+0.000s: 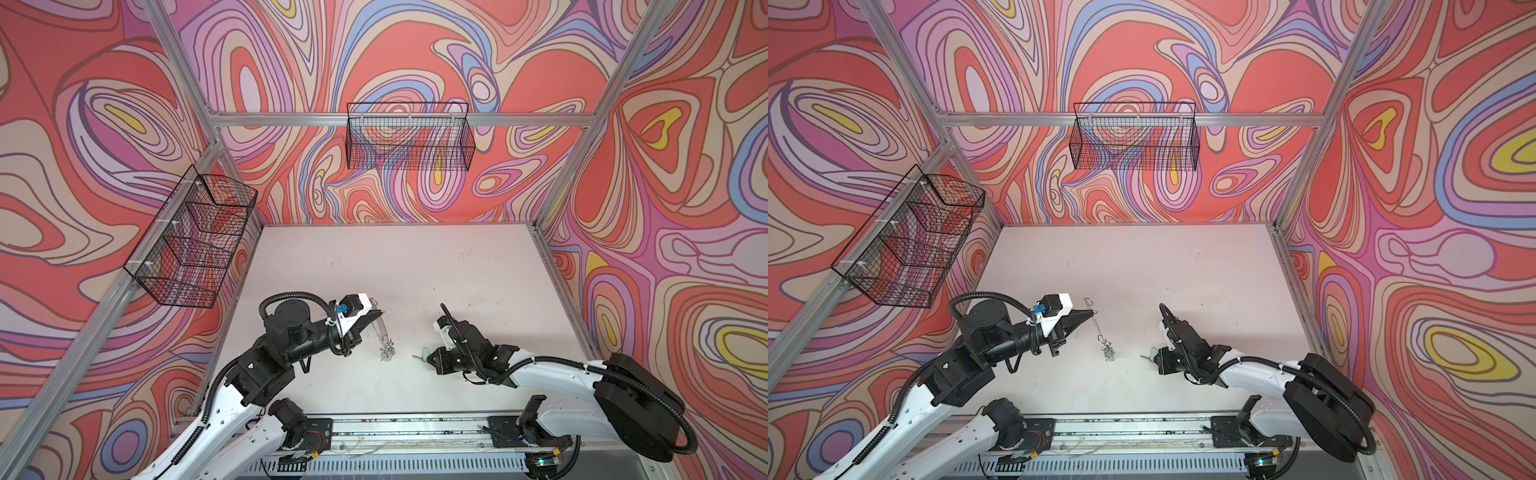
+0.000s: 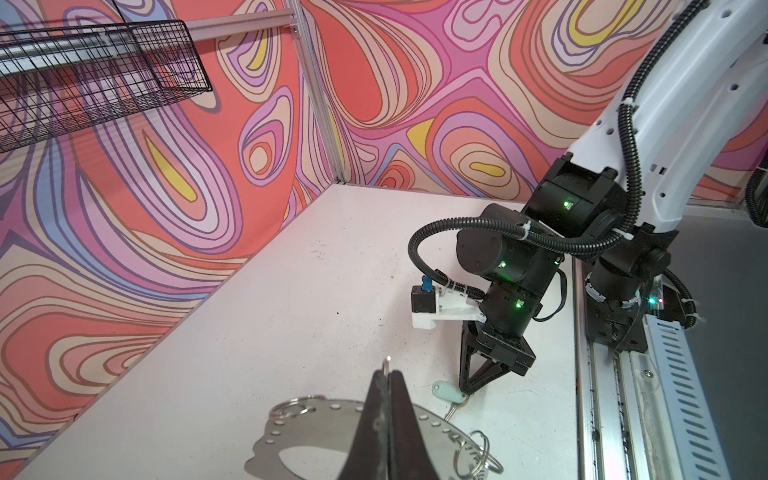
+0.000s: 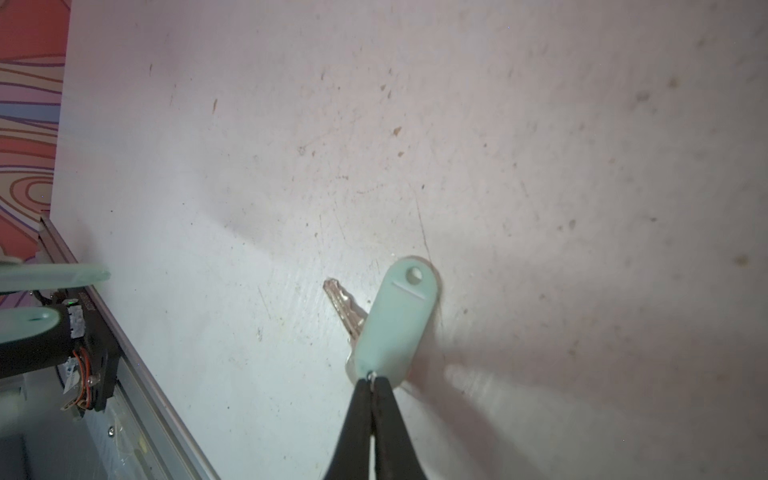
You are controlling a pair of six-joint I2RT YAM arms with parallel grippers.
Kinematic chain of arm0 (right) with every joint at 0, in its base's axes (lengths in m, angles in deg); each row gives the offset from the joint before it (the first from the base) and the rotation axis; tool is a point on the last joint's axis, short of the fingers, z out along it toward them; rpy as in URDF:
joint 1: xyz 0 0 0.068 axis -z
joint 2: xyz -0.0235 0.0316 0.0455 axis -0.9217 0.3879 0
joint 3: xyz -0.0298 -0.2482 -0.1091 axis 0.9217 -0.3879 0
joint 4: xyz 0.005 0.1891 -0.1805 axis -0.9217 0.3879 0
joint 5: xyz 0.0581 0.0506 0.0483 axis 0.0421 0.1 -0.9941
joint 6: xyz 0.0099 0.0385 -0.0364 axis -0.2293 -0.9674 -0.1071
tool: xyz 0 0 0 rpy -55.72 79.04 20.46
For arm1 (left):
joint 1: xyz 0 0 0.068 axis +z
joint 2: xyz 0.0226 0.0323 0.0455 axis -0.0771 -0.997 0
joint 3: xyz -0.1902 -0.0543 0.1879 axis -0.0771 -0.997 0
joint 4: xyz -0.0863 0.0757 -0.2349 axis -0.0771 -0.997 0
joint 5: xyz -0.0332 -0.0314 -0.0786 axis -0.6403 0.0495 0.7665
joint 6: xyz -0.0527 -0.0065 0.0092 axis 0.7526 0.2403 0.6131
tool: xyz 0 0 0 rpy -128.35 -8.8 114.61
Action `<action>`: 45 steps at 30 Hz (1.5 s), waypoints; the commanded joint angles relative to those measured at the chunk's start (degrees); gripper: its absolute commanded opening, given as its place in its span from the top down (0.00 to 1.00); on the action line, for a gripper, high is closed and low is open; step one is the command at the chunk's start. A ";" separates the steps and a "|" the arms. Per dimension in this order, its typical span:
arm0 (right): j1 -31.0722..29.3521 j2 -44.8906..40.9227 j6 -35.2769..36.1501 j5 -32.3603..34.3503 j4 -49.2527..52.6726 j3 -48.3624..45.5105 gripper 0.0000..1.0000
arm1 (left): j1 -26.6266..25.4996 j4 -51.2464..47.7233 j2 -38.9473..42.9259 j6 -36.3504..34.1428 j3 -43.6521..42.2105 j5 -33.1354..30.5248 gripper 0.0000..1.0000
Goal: Put the keys on the keyring
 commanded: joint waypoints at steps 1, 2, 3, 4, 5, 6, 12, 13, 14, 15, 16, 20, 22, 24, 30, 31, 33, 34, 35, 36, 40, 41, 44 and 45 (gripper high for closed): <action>-0.17 -3.61 3.80 3.75 2.96 3.14 1.00 | -0.06 2.92 -0.52 0.09 0.03 0.78 1.00; -0.12 -4.44 4.64 4.33 3.49 3.65 1.00 | -0.06 2.97 -0.78 0.17 0.03 0.70 1.00; -0.18 -5.31 5.73 5.07 4.19 4.43 1.00 | -0.05 3.13 -1.13 0.16 0.03 0.70 1.00; -0.14 -6.11 6.97 5.50 4.81 5.09 1.00 | -0.04 3.36 -1.41 0.19 0.01 0.70 1.00; -0.16 -6.74 8.00 5.90 5.26 5.72 1.00 | -0.06 3.62 -1.78 0.25 -0.07 0.78 1.00; -0.13 -7.50 9.29 6.45 5.78 6.41 1.00 | -0.06 3.76 -2.26 0.25 0.11 0.78 1.00; -0.17 -12.39 16.47 10.68 6.56 10.28 1.00 | -0.06 4.66 -5.67 0.49 1.60 0.55 1.00; -0.11 -12.75 17.79 11.87 7.39 11.50 1.00 | -0.03 4.90 -6.26 0.73 1.93 0.05 1.00; -0.18 -12.89 18.98 12.97 7.71 12.49 1.00 | -0.06 4.76 -6.79 0.62 2.33 -0.09 1.00; -0.16 -13.06 21.40 13.11 7.90 13.50 1.00 | -0.06 4.49 -7.45 0.46 2.85 -0.19 1.00; -0.18 -13.28 22.98 13.07 7.51 14.15 1.00 | -0.05 4.15 -8.05 0.31 3.38 -0.02 1.00; -0.15 -15.98 27.19 13.71 3.42 14.27 1.00 | -0.05 4.07 -9.41 0.23 4.59 0.86 1.00; -0.16 -17.24 29.99 13.76 1.76 14.22 1.00 | -0.06 4.47 -9.34 -0.23 4.61 0.94 1.00; -0.19 -17.77 31.62 14.44 2.06 15.30 1.00 | -0.06 4.72 -9.20 -1.31 4.42 1.09 1.00; -0.17 -16.03 41.04 9.96 8.09 21.79 1.00 | -0.06 9.20 -8.46 -4.18 1.89 1.42 1.00; -0.14 -16.22 43.39 8.23 8.09 22.12 1.00 | -0.07 10.04 -8.22 -4.57 1.39 1.37 1.00; -0.13 -16.76 47.81 4.89 7.01 21.81 1.00 | -0.08 10.68 -7.85 -5.95 0.85 1.33 1.00; -0.16 -16.99 49.51 4.43 6.40 21.70 1.00 | -0.14 10.73 -7.65 -6.52 0.74 1.05 1.00; -0.18 -16.99 51.38 3.91 6.14 21.78 1.00 | -0.10 10.51 -7.45 -7.03 0.73 0.89 1.00; -0.17 -16.80 53.42 3.54 6.29 22.07 1.00 | -0.14 10.31 -7.19 -7.66 0.67 0.96 1.00; -0.19 -16.04 59.48 1.89 6.55 23.14 1.00 | -0.13 10.56 -6.10 -9.17 -0.35 0.96 1.00; -0.18 -16.13 61.58 0.59 5.91 22.93 1.00 | -0.10 10.93 -5.76 -9.68 -0.90 1.04 1.00; -0.47 -17.10 65.20 -0.85 1.82 21.30 1.00 | -0.14 11.90 -4.95 -10.38 -2.22 0.88 1.00; -0.49 -17.29 66.30 -1.19 0.73 21.00 1.00 | -0.14 11.91 -4.77 -10.46 -2.42 0.78 1.00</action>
